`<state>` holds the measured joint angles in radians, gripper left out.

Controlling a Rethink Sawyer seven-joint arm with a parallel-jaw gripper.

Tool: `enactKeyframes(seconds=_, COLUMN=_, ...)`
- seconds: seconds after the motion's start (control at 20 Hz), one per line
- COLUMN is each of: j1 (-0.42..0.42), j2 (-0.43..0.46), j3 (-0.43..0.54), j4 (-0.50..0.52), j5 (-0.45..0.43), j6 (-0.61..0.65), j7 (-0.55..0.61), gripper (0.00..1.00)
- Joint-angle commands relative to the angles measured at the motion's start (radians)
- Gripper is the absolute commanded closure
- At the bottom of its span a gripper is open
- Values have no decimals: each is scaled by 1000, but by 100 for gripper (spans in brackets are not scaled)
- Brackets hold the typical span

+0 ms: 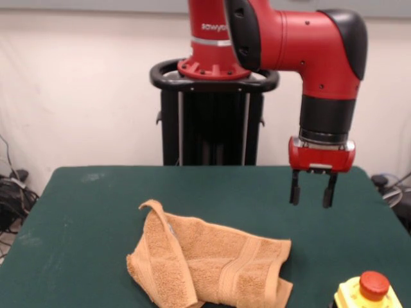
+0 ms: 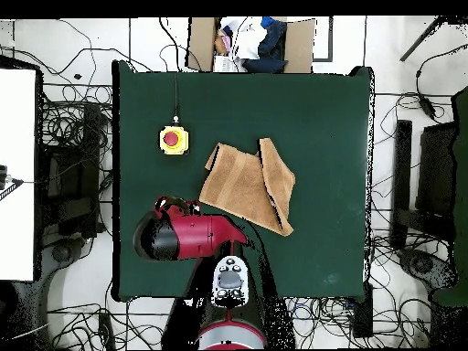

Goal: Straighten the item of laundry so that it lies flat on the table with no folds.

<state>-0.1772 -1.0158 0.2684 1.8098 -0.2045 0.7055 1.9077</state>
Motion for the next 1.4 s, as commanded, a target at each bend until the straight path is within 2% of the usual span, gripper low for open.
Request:
enactKeyframes(seconds=0.05, j1=44, j2=-62, j3=135, j4=-103, j5=46, j6=239, j7=-88, gripper=0)
enactKeyframes(seconds=0.2, j1=143, j2=-98, j3=22, j4=-99, j5=51, j6=273, j7=182, gripper=0)
enactKeyframes(seconds=0.3, j1=208, j2=-112, j3=-40, j4=-120, j5=31, j6=315, j7=307, gripper=0)
enactKeyframes(seconds=0.4, j1=258, j2=-127, j3=-87, j4=-135, j5=23, j6=345, j7=383, gripper=0)
enactKeyframes(seconds=0.6, j1=316, j2=-141, j3=-138, j4=-180, j5=19, j6=408, j7=413, gripper=0)
enactKeyframes(seconds=0.8, j1=365, j2=-188, j3=-183, j4=-171, j5=34, j6=454, j7=442, gripper=0)
enactKeyframes(seconds=1.2, j1=405, j2=-267, j3=-199, j4=-222, j5=120, j6=620, j7=477, gripper=0)
enactKeyframes(seconds=1.4, j1=421, j2=-275, j3=-239, j4=-168, j5=74, j6=568, j7=463, gripper=0)
